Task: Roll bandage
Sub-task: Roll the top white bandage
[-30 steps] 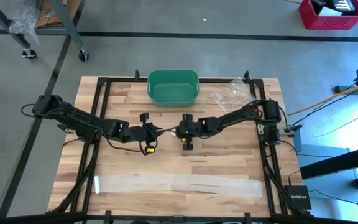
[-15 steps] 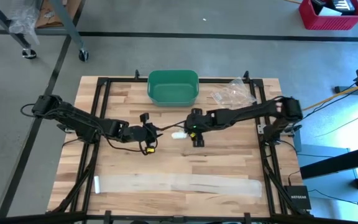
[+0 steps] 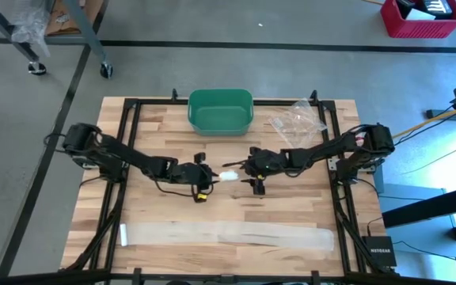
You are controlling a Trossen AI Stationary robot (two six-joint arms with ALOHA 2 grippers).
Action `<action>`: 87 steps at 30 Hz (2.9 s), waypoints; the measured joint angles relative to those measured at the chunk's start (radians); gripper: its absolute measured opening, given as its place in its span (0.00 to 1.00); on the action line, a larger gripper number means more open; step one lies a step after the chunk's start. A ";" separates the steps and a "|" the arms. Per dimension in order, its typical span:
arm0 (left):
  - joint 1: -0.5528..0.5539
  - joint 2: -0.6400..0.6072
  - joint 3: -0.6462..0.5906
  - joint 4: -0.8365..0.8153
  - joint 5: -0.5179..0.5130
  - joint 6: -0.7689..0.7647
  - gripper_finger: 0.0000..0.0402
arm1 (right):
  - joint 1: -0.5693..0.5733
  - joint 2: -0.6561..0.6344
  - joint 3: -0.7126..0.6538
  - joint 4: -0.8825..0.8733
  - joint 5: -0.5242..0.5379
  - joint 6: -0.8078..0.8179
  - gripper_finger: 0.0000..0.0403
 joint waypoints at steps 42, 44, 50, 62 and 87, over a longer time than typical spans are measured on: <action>0.054 0.113 0.034 0.015 0.004 0.022 0.22 | -0.015 0.215 0.130 0.071 0.000 0.058 0.09; 0.060 0.133 0.034 0.031 0.004 0.023 0.22 | -0.015 0.215 0.130 0.071 0.000 0.054 0.06; 0.067 0.159 0.034 0.048 0.001 0.046 0.22 | -0.014 0.214 0.130 0.070 0.000 0.034 0.01; 0.093 0.159 0.034 0.047 -0.001 -0.004 0.22 | 0.033 0.150 0.130 0.046 0.014 -0.015 0.03; 0.093 0.159 0.033 0.050 -0.002 -0.008 0.22 | 0.031 0.212 0.130 0.069 0.045 -0.093 0.31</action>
